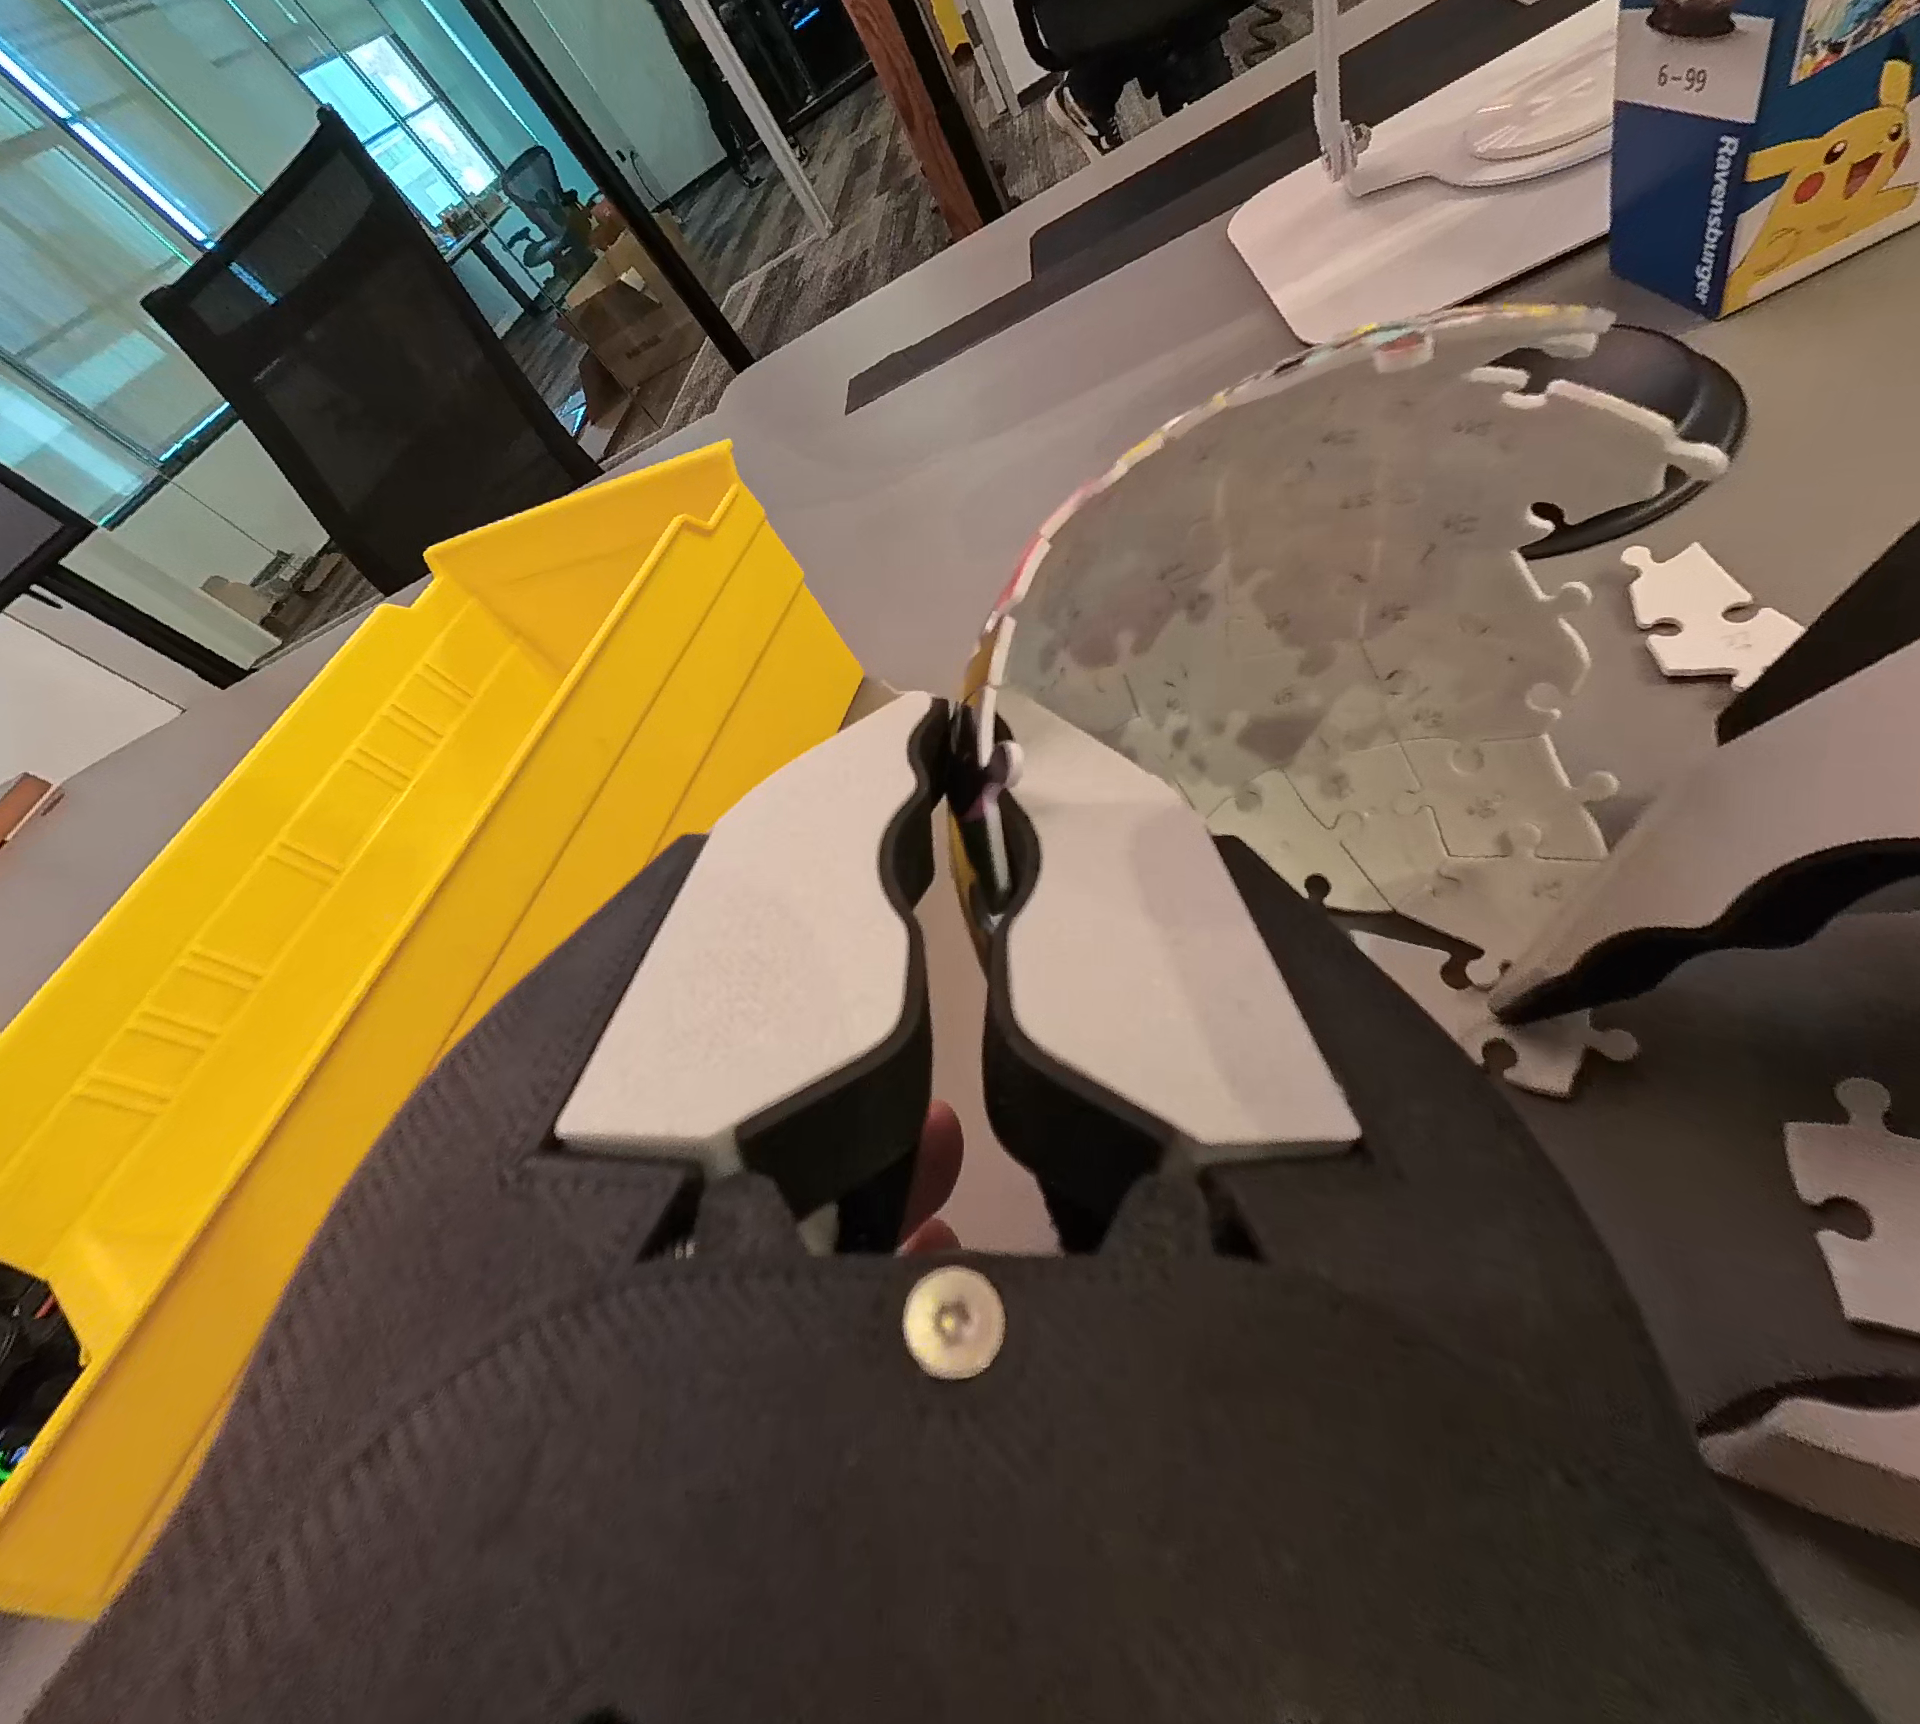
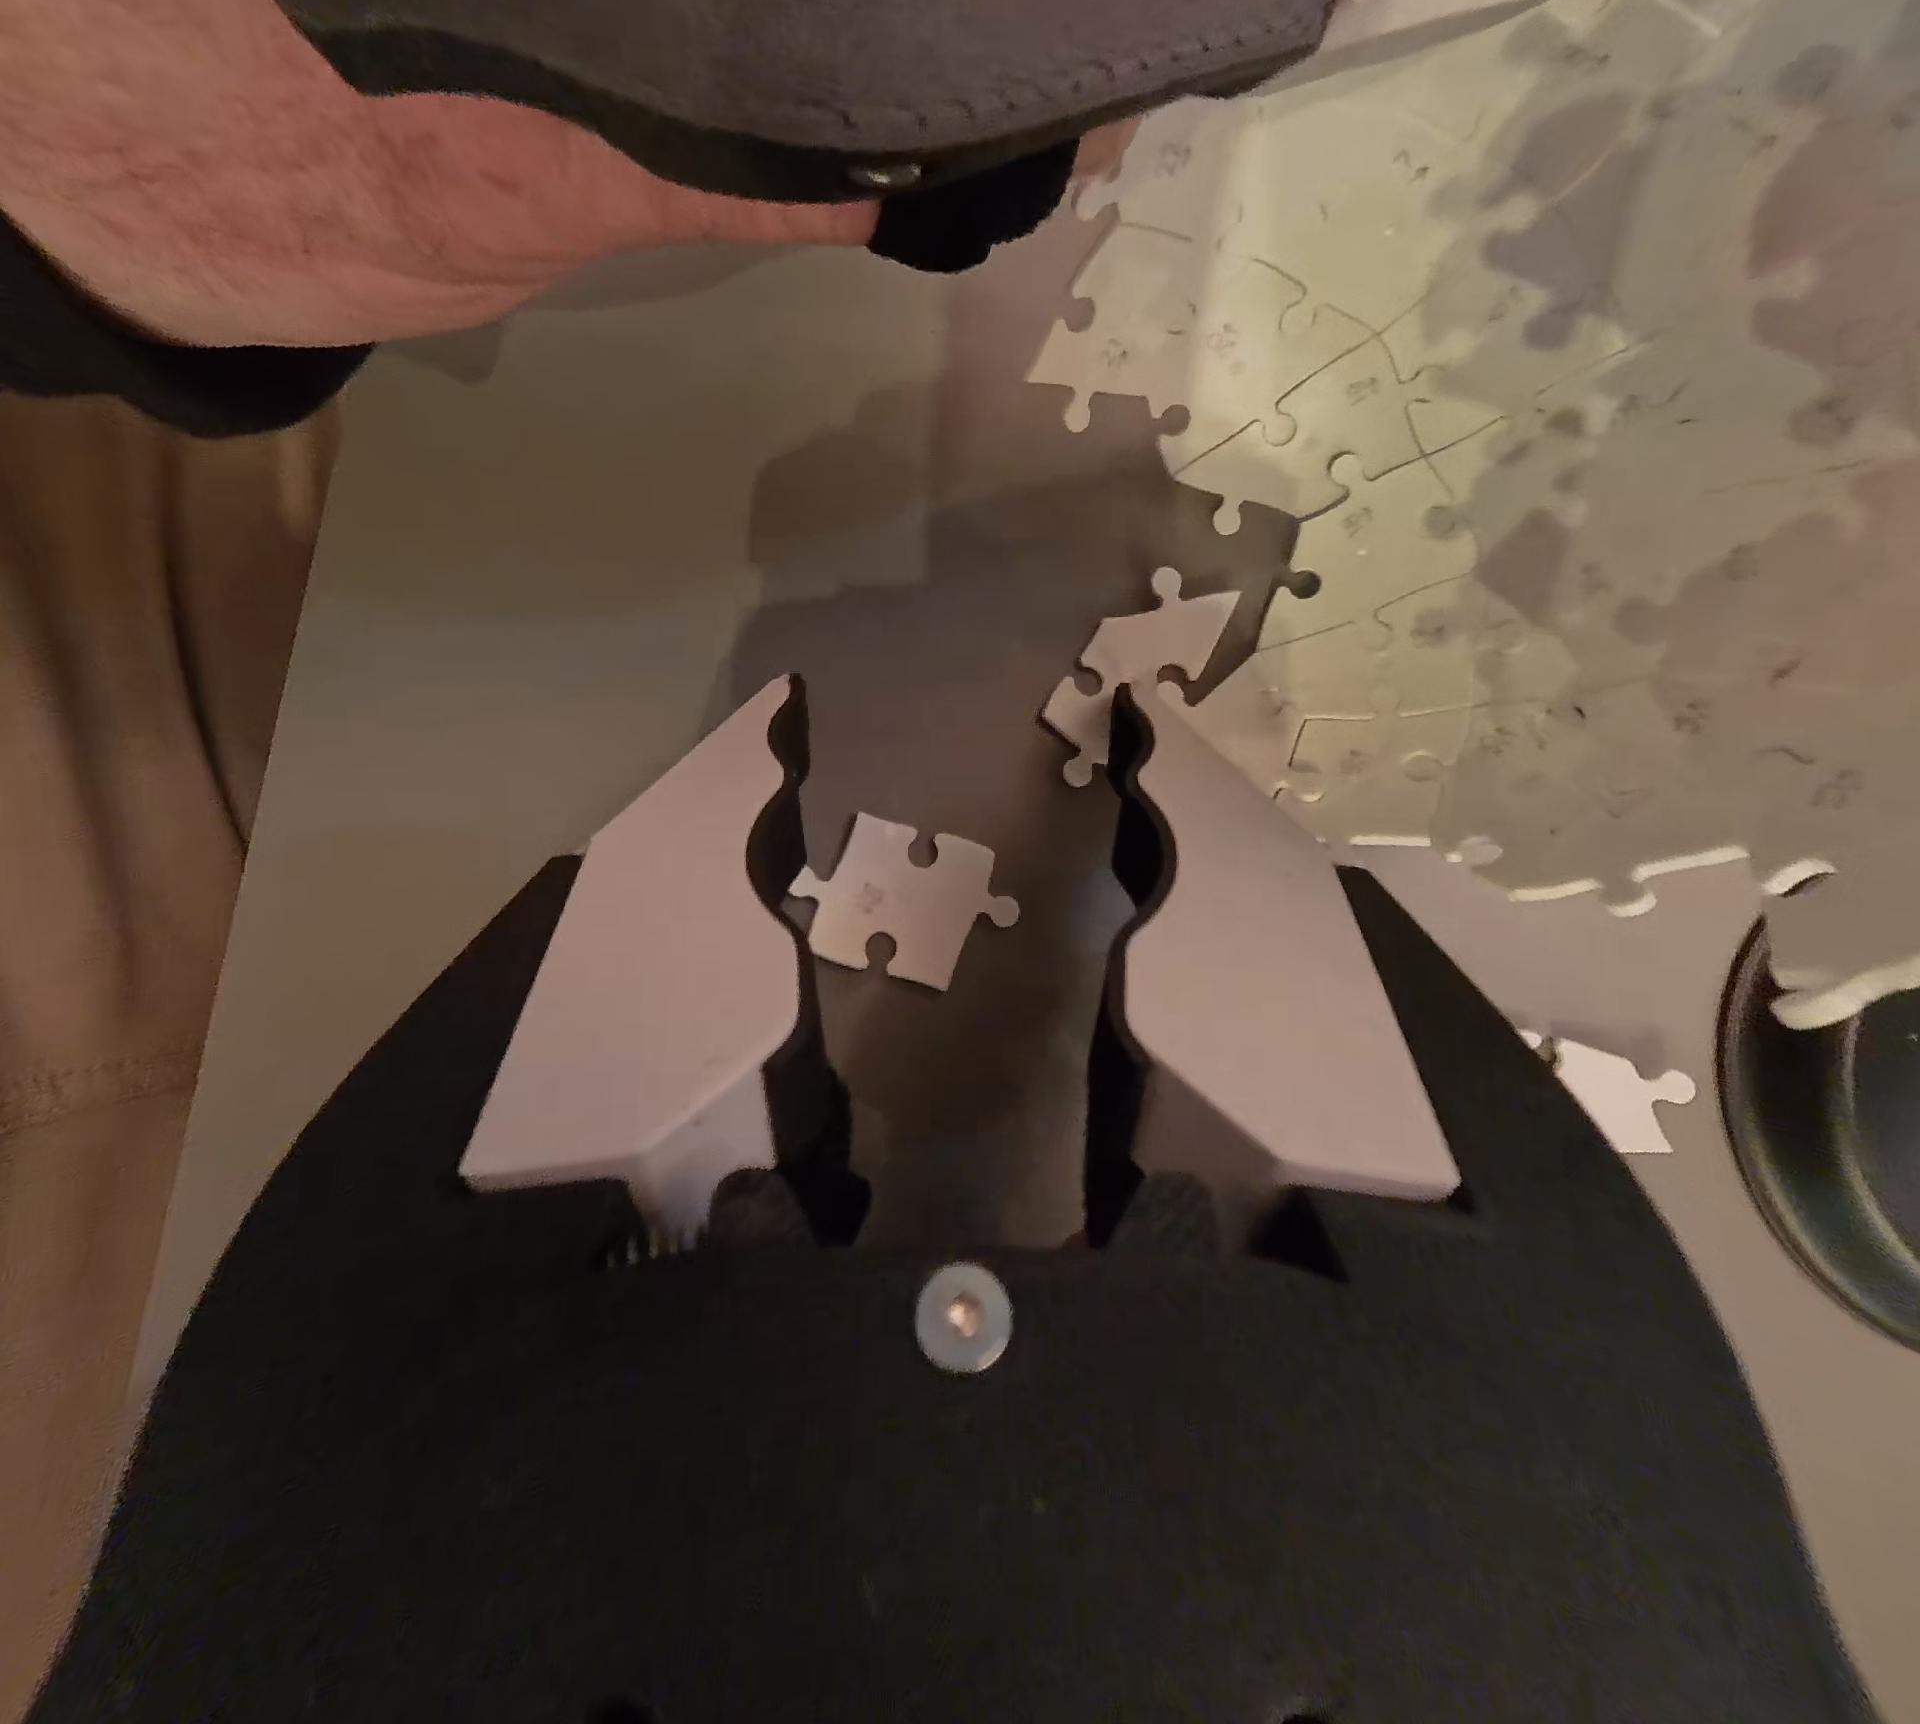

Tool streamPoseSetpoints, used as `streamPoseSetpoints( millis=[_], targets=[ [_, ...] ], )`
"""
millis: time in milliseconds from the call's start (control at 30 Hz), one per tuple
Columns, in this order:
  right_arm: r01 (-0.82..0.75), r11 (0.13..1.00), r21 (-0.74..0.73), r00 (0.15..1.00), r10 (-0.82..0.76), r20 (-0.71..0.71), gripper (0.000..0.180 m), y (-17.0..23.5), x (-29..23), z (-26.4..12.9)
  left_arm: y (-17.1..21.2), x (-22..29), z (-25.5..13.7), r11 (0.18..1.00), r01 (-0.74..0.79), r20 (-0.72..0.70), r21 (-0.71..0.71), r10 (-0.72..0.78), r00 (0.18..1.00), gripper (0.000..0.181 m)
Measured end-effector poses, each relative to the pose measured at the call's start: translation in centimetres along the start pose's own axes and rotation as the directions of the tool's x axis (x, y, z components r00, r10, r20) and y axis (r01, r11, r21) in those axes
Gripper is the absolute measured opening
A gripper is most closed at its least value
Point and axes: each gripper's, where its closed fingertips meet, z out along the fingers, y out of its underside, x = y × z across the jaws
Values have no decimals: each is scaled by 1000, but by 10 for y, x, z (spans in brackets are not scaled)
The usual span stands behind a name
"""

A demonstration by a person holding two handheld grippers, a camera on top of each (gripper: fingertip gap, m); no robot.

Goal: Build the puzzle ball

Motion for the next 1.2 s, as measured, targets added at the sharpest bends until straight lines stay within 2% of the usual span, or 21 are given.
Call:
streamPoseSetpoints(
  millis=[1200],
  targets=[
    [-218, 975, 28, 974, 220, -62, 67, -8, -5, -2, 4, -3, -2, 999, 25, -8, 20, -25, 1000, 5]
  ],
)
